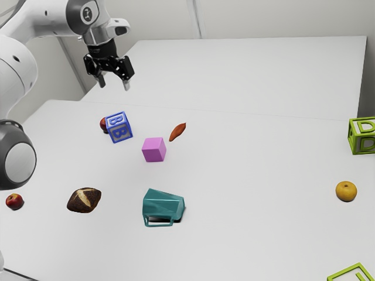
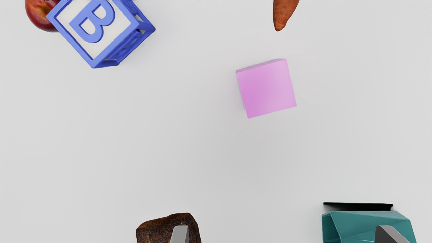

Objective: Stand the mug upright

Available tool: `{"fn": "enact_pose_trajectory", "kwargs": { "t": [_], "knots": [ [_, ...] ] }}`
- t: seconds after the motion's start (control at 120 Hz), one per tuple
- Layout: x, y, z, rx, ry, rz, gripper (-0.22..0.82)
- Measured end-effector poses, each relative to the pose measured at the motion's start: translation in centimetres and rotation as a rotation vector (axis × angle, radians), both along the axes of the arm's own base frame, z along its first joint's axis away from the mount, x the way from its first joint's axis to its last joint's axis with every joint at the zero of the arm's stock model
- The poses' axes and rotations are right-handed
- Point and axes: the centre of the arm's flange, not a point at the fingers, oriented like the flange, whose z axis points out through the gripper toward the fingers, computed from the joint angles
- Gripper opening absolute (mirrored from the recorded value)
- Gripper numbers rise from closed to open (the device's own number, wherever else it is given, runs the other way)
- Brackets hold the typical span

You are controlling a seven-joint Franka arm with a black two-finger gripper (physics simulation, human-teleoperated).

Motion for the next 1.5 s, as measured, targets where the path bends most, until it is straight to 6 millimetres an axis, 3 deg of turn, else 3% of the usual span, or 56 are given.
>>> {"fn": "enact_pose_trajectory", "kwargs": {
  "t": [0.3, 0.667, 0.817, 1.192, 1.5],
  "knots": [
    [-1.3, -0.3, 0.3, -0.068, 0.018, 0.001, 0.60],
    [-11.4, 0.0, -8.9, -0.413, 0.084, 0.115, 0.60],
    [-14.7, 3.2, -13.4, -0.540, 0.085, 0.232, 0.60],
    [-18.6, 1.5, -21.3, -0.714, 0.118, 0.223, 0.60],
    [-20.1, 0.4, -25.3, -0.789, 0.038, 0.134, 0.60]
  ]
}}
